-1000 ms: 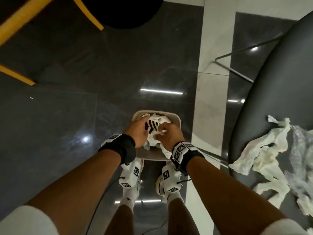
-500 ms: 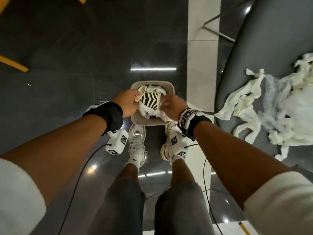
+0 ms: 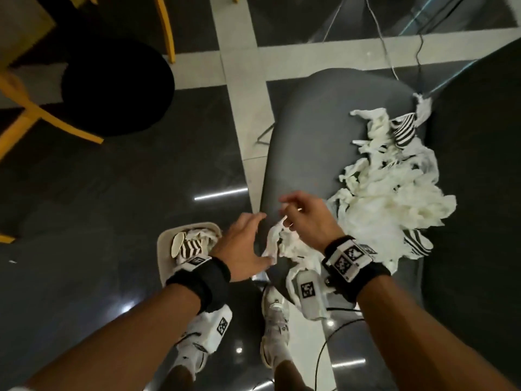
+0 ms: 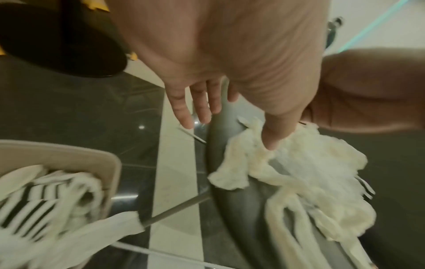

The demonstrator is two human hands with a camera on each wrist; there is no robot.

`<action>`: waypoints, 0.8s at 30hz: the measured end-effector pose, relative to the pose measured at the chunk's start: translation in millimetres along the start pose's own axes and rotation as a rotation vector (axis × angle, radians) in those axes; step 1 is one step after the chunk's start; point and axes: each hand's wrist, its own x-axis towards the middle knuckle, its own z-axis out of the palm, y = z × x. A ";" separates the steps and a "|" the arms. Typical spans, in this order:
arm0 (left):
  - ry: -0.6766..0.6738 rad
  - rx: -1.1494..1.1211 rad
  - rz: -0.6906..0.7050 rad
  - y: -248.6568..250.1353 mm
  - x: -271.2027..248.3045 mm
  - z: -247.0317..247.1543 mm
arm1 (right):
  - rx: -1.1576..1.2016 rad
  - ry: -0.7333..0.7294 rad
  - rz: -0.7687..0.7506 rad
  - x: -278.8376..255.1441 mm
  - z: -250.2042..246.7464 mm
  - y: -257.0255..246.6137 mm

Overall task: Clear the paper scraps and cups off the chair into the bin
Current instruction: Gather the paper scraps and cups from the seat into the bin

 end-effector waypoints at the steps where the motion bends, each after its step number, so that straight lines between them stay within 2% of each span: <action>1: -0.010 0.051 0.029 14.9 6.3 9.3 | 0.007 0.037 0.000 4.2 -20.0 1.0; 4: -0.072 0.204 0.018 60.2 26.0 45.4 | -0.031 0.128 0.020 13.4 -83.8 16.8; 6: -0.108 0.337 -0.057 69.8 36.6 67.5 | -0.108 0.149 0.021 16.9 -110.1 29.3; 8: -0.083 0.431 -0.094 68.4 47.7 78.7 | -0.277 0.113 0.004 15.8 -123.2 34.7; 10: -0.019 0.358 -0.080 64.6 57.7 79.0 | -0.506 0.013 -0.081 10.5 -126.6 31.4; 12: 0.018 0.259 -0.048 64.0 64.7 71.5 | -0.692 -0.168 -0.171 2.8 -122.1 27.0; 14: 0.061 0.218 -0.030 66.5 68.3 62.3 | -0.911 -0.322 -0.179 -2.9 -107.6 28.8; 17: 0.108 0.173 -0.015 70.9 66.9 51.5 | -1.159 -0.397 -0.142 -0.6 -80.4 42.0; 21: 0.140 0.068 -0.009 62.0 53.4 48.0 | -0.943 -0.288 -0.105 5.4 -55.7 50.3; 24: 0.186 -0.077 -0.100 39.2 36.8 44.1 | -0.748 -0.237 -0.028 2.6 -33.2 48.1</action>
